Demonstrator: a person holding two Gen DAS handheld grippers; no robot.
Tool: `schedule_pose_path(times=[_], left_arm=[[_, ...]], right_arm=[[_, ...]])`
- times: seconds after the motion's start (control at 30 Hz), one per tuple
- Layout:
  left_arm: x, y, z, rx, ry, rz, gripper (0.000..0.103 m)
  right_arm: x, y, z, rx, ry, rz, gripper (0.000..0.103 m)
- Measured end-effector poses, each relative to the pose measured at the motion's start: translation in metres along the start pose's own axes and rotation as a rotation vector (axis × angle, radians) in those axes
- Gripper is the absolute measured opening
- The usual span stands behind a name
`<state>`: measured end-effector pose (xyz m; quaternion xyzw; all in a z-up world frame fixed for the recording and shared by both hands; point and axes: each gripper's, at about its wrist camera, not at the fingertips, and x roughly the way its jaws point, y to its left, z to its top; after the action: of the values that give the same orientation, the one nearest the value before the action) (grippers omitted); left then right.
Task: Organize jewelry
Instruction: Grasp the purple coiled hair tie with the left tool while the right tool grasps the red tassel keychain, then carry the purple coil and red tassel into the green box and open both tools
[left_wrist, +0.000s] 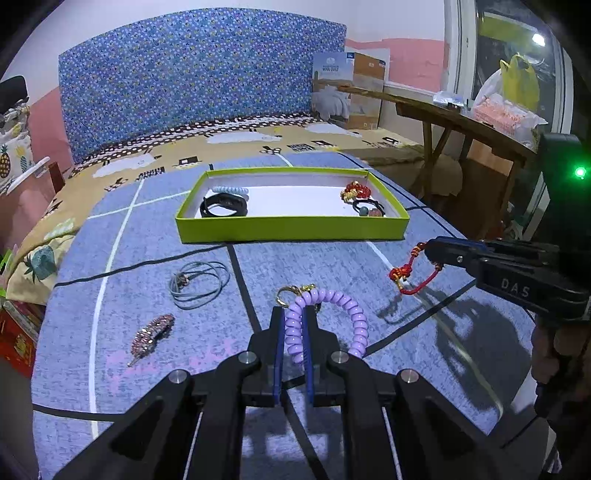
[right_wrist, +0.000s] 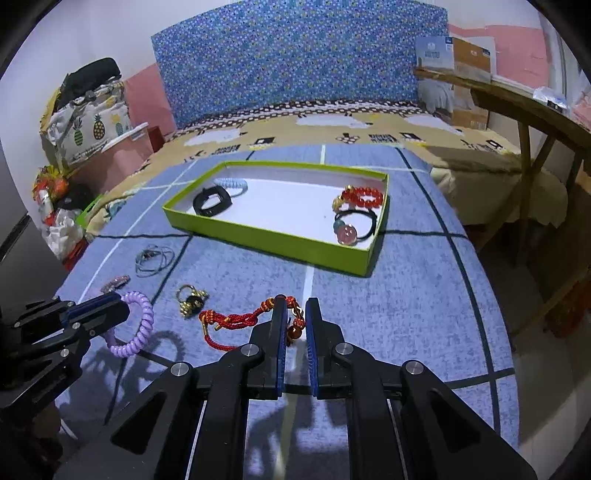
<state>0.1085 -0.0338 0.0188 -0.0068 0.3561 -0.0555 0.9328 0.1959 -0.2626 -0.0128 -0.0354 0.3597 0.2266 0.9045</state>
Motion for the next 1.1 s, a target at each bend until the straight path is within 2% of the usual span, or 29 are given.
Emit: schedule_pose_path(times=[0.57, 1.1], left_arm=[[0.001, 0.02, 0.029, -0.002, -0.058, 0.034, 0.009], [0.042, 0.046, 0.089, -0.006, -0.088, 0.039, 0.009]], right_arm=[[-0.007, 0.005, 0.026, -0.002, -0.065, 0.02, 0.01], [0.032, -0.013, 0.072, 0.026, -0.082, 0.01, 0.01]])
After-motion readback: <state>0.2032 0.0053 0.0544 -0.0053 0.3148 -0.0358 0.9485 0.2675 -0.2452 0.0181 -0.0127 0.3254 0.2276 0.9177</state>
